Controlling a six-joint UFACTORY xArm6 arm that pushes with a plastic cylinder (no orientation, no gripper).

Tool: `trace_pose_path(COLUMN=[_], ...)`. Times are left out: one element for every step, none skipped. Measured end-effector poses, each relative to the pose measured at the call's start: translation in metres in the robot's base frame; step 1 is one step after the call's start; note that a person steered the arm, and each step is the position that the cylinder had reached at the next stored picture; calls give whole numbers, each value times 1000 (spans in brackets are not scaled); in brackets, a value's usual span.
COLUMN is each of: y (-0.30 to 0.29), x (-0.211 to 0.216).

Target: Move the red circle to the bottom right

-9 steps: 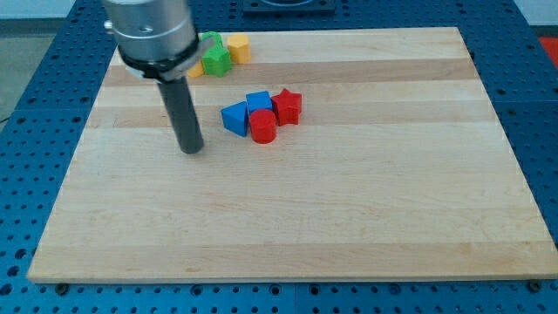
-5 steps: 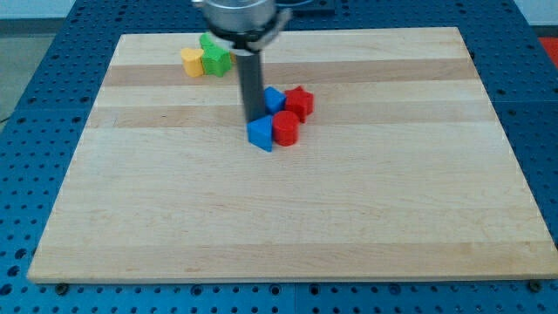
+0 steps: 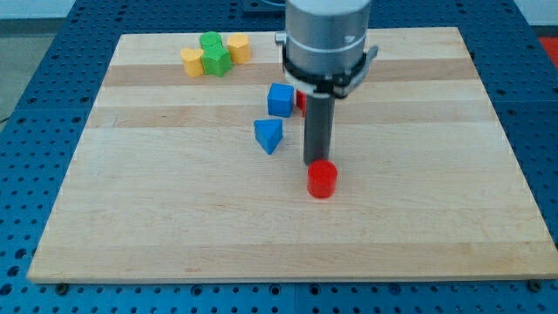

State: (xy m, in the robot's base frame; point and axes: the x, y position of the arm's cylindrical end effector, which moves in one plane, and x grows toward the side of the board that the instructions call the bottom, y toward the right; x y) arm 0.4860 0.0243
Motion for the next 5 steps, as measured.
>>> trace_pose_path(y=[-37,-11,72,67,113], x=[13,40,39,17,25])
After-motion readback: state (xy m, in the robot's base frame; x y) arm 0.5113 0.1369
